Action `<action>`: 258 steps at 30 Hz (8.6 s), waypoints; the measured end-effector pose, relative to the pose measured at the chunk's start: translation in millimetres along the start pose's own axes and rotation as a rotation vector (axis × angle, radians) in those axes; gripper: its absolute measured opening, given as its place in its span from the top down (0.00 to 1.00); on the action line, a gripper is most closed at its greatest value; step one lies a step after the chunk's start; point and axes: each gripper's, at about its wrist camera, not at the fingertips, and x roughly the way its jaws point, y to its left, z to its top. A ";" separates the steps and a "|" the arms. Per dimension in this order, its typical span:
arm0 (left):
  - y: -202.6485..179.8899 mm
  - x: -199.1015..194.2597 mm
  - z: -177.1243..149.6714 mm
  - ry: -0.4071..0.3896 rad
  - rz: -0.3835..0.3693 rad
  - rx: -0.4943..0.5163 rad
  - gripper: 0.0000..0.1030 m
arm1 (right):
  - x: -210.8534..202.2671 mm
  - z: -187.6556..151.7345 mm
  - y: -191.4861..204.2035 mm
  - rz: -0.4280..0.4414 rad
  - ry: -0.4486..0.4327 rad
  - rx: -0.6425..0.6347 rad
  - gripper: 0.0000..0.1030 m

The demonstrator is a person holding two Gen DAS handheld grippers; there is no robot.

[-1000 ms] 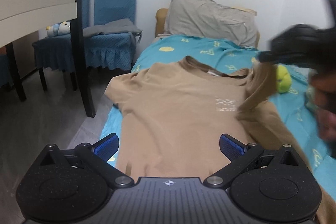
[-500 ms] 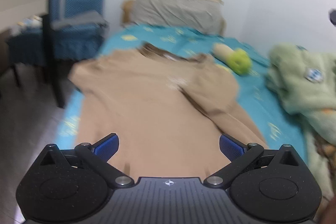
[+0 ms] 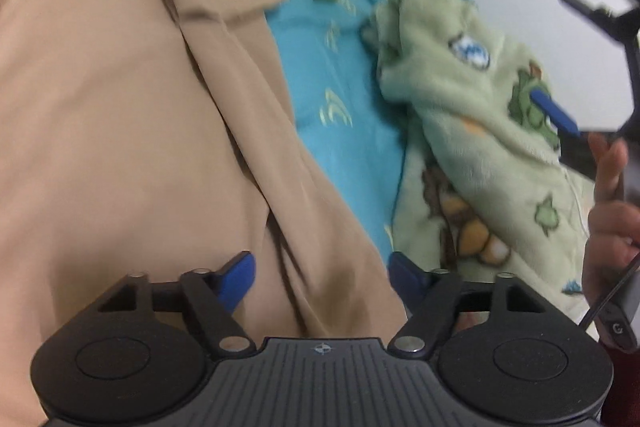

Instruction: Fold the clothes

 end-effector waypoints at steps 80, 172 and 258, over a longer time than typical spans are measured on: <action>39.0 63.5 192.7 -0.326 0.388 0.693 0.94 | 94.5 -42.3 15.4 -0.107 0.302 0.021 0.00; 223.1 -208.5 71.6 -0.588 0.661 -0.152 0.00 | 372.1 -326.8 386.8 0.295 0.518 -1.108 0.44; 149.9 -136.7 70.1 -0.613 0.554 0.054 0.00 | 282.4 -142.8 186.6 0.256 0.225 -0.628 0.14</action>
